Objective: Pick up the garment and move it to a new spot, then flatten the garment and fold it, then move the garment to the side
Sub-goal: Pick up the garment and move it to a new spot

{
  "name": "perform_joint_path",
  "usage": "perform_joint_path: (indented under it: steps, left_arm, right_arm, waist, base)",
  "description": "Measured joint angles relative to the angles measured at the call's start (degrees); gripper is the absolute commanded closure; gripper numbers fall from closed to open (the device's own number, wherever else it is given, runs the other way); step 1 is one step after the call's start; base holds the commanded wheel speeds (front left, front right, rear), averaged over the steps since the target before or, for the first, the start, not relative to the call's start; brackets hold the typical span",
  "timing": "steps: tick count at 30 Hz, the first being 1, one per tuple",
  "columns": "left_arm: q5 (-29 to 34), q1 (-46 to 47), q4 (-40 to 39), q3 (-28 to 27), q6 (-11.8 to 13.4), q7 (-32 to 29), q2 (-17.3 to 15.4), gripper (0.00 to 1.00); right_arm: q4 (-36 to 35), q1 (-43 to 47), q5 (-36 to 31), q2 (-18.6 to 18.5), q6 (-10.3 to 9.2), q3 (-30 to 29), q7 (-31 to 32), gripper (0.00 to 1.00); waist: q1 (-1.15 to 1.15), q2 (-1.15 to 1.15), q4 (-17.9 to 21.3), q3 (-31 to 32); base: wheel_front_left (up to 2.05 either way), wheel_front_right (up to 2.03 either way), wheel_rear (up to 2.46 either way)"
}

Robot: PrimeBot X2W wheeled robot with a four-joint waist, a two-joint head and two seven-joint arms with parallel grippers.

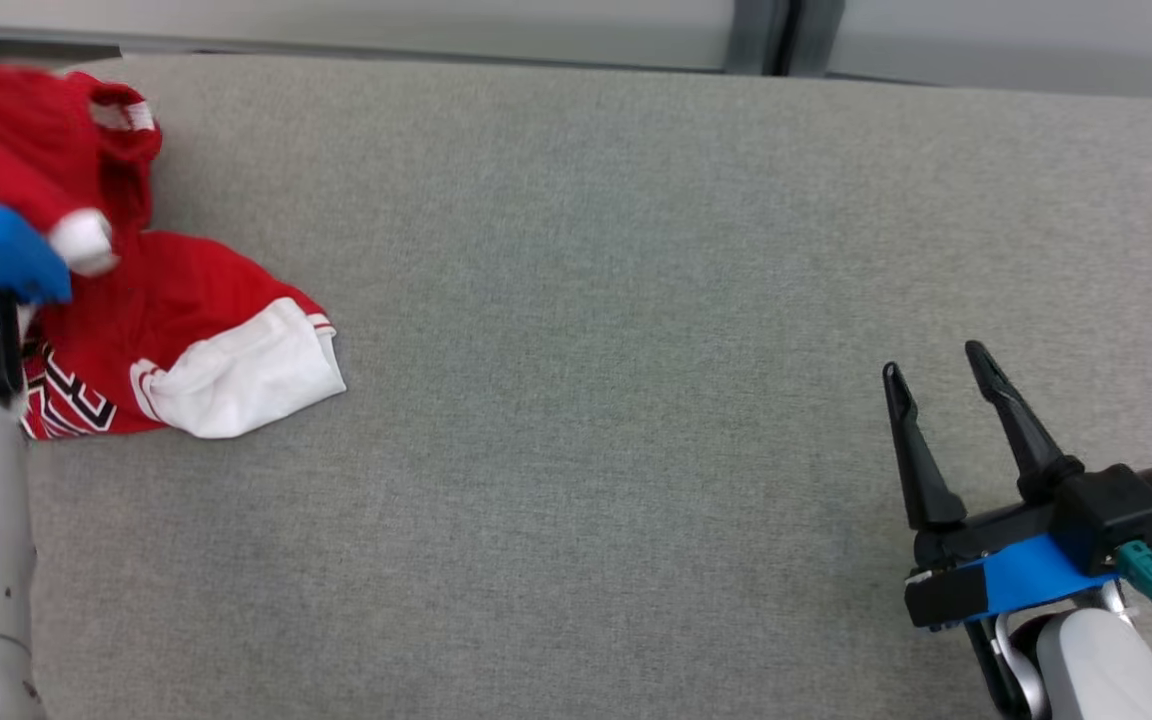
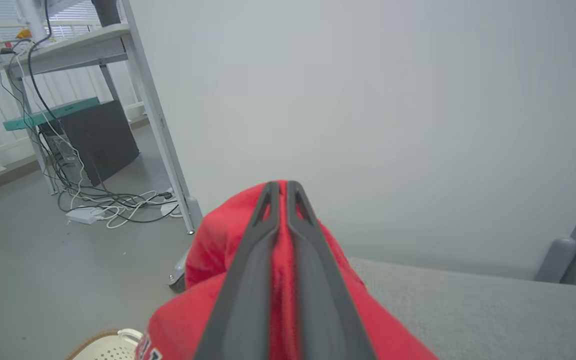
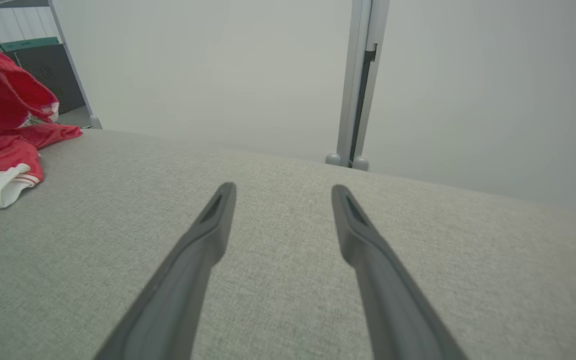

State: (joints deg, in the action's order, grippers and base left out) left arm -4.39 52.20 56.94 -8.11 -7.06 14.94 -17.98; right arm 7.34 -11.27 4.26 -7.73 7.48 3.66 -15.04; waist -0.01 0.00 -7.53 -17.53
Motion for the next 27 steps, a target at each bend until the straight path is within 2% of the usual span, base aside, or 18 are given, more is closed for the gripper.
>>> perform_joint_path:
  steps: [8, 16, 21, 27]
  left_arm:
    - [0.25, 1.86, -18.44, 5.98, -0.08, 0.04, 1.56, 1.00]
    - [-3.35, 4.34, -29.87, 17.27, -0.14, -1.30, 4.02, 1.00]
    - [-5.87, 4.53, -32.82, 24.28, -0.16, -3.05, 7.03, 1.00]
    - [-8.32, -1.26, -29.78, 32.01, -0.37, -3.04, 10.66, 1.00]
  right_arm:
    - [1.26, 0.95, 0.96, 2.29, 0.00, 0.20, 0.00, 0.00]
    - [1.62, 1.01, 1.69, 3.93, 0.00, 0.05, 0.01, 0.00]
    - [1.44, 1.24, 2.11, 4.39, 0.00, -0.35, 0.00, 0.00]
    - [1.03, 1.62, 2.41, 4.71, 0.00, -0.43, 0.00, 0.00]
  waist:
    - [0.00, 0.00, 3.90, 2.59]
    - [0.00, 0.00, 11.53, 3.40]
    - [0.01, 0.00, 16.17, 4.05]
    - [0.00, -0.01, 18.78, 4.81]
  base:
    - [0.00, 0.00, 0.00]
    - [0.00, 0.00, 0.00]
    - [0.00, 0.00, 0.00]
    - [0.00, 0.00, 0.00]
